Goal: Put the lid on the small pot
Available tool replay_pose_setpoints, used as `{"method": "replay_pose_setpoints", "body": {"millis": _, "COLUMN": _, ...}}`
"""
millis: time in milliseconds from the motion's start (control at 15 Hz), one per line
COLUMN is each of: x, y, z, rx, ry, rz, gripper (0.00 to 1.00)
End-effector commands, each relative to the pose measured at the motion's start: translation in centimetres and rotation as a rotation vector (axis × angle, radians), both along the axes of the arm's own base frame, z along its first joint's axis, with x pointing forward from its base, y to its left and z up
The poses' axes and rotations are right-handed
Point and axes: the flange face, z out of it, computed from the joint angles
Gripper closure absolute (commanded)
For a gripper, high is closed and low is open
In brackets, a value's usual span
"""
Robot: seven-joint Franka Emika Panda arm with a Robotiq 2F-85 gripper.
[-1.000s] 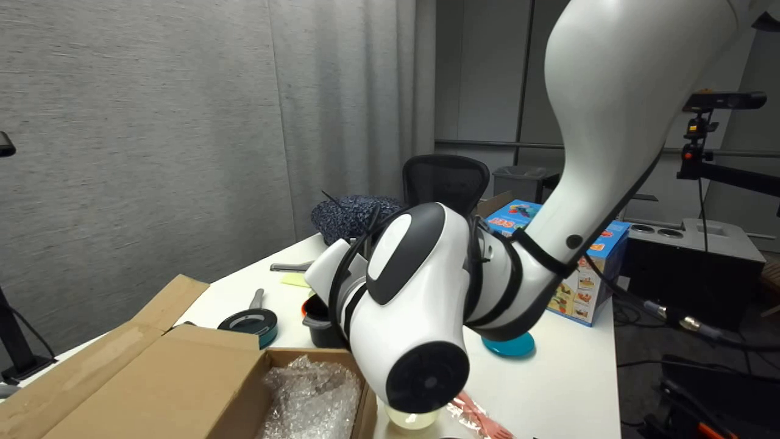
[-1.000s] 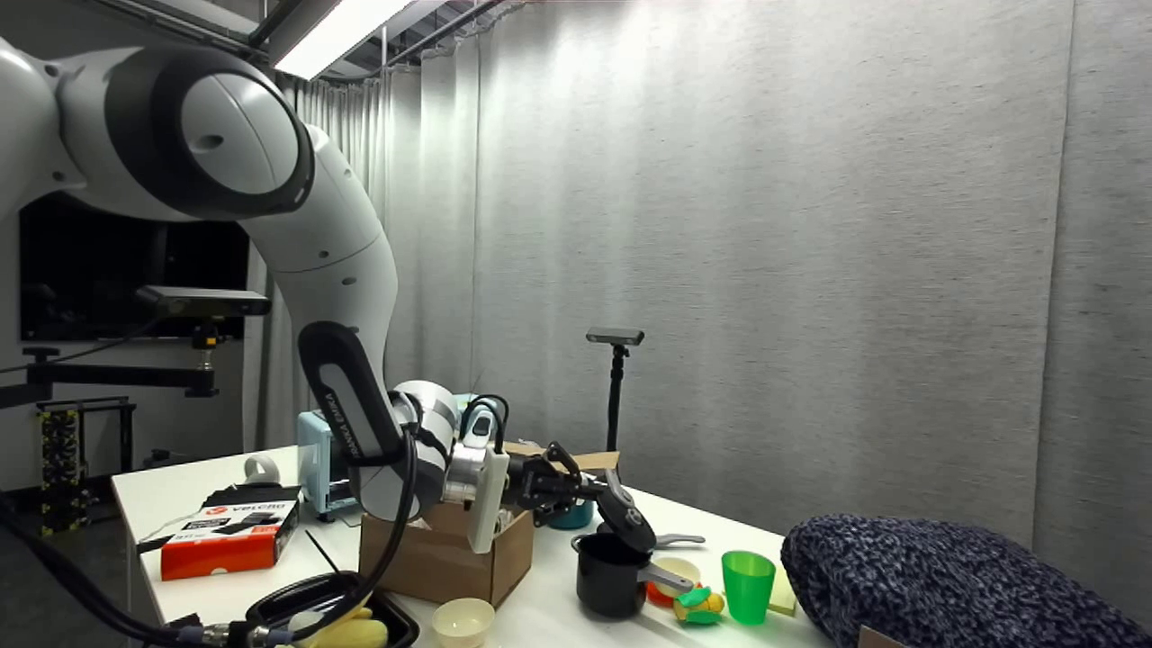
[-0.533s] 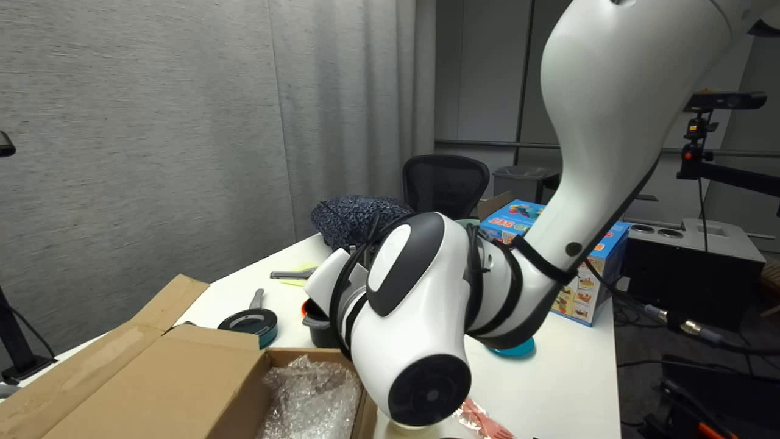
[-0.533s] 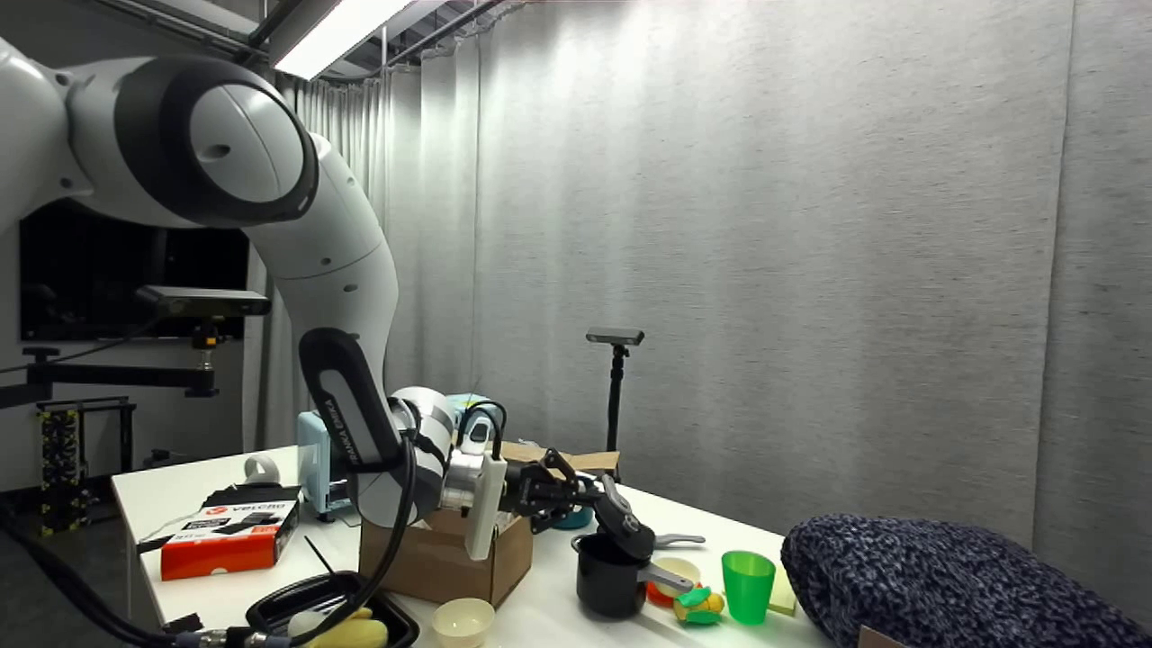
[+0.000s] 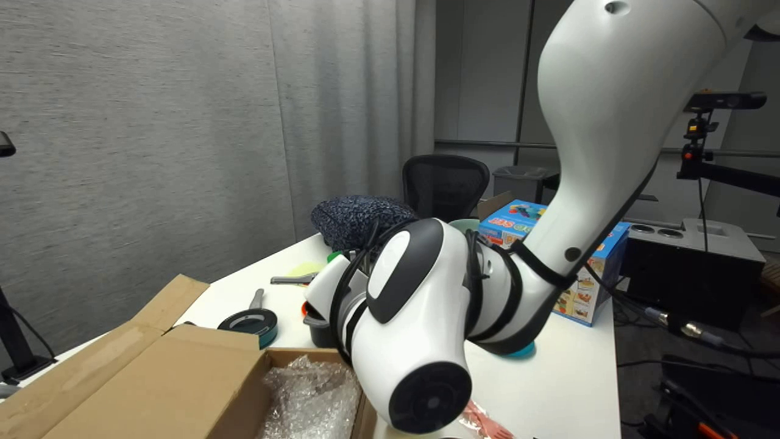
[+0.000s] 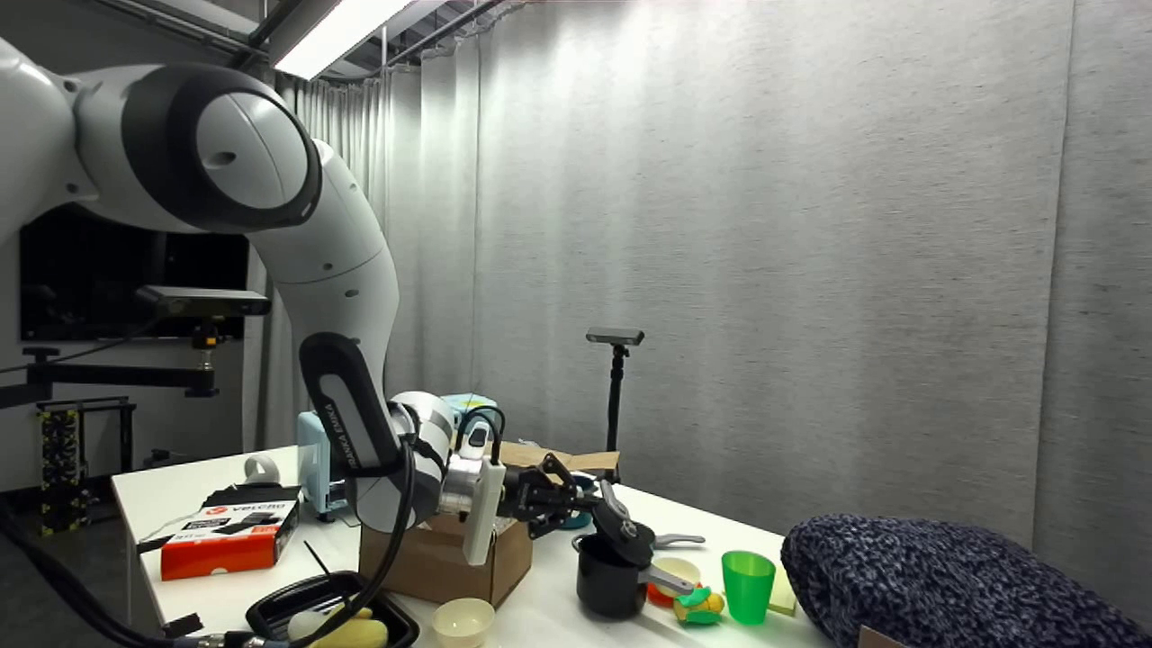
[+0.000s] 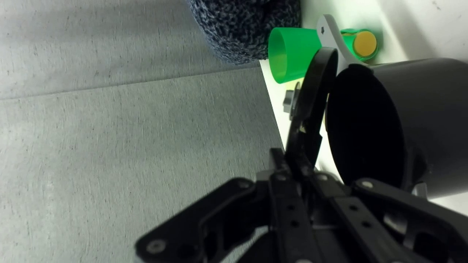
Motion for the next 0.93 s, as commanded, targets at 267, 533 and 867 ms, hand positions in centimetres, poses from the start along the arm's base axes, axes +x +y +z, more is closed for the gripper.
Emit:
{"method": "replay_pose_setpoints", "body": {"millis": 267, "x": 0.28, "y": 1.11, "z": 0.14, "rx": -0.022, "ry": -0.02, "rz": 0.03, "gripper": 0.98}}
{"method": "replay_pose_setpoints", "body": {"millis": 533, "x": 0.17, "y": 1.32, "z": 0.14, "rx": -0.018, "ry": -0.019, "rz": 0.03, "gripper": 0.98}}
{"method": "replay_pose_setpoints", "body": {"millis": 867, "x": 0.27, "y": 1.17, "z": 0.86, "rx": -0.034, "ry": -0.034, "rz": 0.027, "gripper": 0.98}}
